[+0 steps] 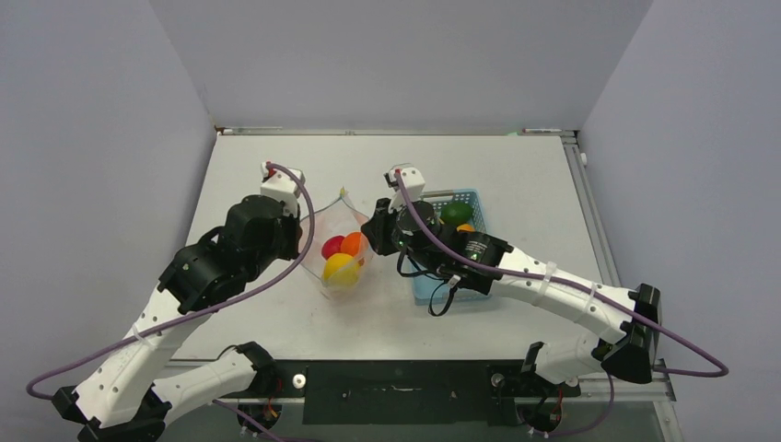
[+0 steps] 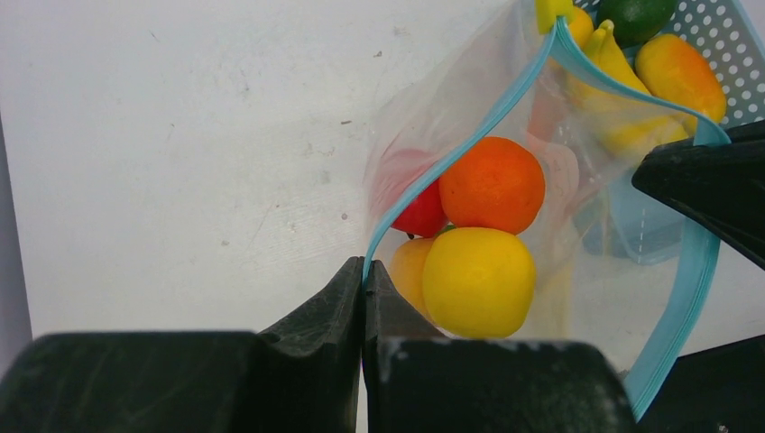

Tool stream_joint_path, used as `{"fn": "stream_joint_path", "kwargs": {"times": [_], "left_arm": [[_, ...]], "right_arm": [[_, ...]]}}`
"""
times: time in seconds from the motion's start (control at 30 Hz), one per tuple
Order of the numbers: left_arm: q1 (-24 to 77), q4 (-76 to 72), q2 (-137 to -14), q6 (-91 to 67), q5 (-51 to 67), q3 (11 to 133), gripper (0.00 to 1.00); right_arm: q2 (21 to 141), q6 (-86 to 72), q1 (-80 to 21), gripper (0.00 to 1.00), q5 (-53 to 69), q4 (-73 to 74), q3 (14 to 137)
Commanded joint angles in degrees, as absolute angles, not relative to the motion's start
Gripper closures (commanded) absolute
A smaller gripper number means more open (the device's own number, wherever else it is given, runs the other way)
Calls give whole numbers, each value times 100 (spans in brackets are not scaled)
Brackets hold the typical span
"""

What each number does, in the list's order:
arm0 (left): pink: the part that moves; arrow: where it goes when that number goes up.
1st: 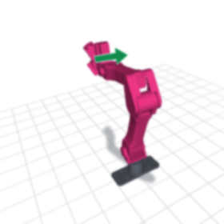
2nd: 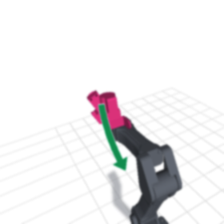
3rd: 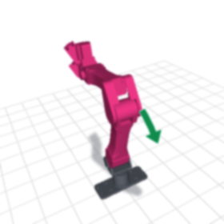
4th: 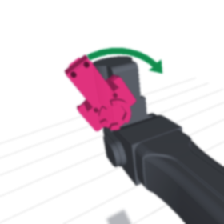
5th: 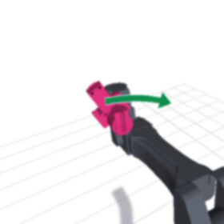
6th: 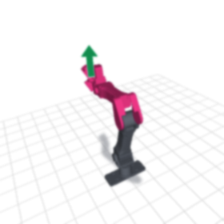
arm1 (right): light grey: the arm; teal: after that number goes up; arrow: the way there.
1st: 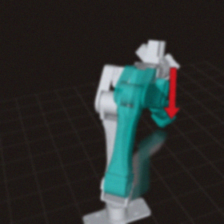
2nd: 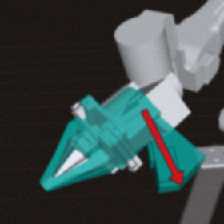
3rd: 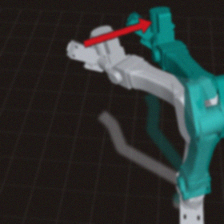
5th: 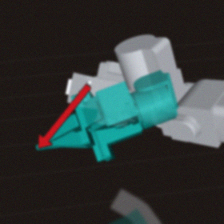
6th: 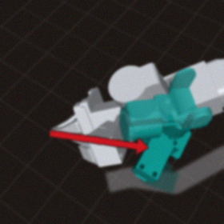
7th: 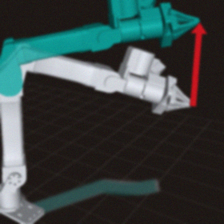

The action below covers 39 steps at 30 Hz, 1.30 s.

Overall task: Place the food in the zip-top bag and seal the zipper
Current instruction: Adjust the zipper food storage bag at the center of the board.

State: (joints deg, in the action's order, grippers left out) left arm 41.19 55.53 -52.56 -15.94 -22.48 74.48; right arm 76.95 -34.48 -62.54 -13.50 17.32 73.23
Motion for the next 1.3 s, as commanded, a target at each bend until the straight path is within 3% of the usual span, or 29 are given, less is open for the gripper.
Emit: {"fn": "stream_joint_path", "kwargs": {"times": [0.0,0.33,0.93,1.27], "left_arm": [[4144,5290,-5221,-1731,-2088,7082,100],[4132,4492,-5687,-2225,-2045,5682,100],[4139,5268,-5616,-1750,-2298,7490,100],[4115,4938,-5573,-1857,-2375,6583,100]], "right_arm": [[7880,-3338,-6202,95,-1457,1775,7345],[8521,-3609,-5941,95,-1132,1280,6476],[7820,-3265,-6152,95,-1407,1621,7480],[8204,-3395,-6129,95,-1441,1413,6857]]}}
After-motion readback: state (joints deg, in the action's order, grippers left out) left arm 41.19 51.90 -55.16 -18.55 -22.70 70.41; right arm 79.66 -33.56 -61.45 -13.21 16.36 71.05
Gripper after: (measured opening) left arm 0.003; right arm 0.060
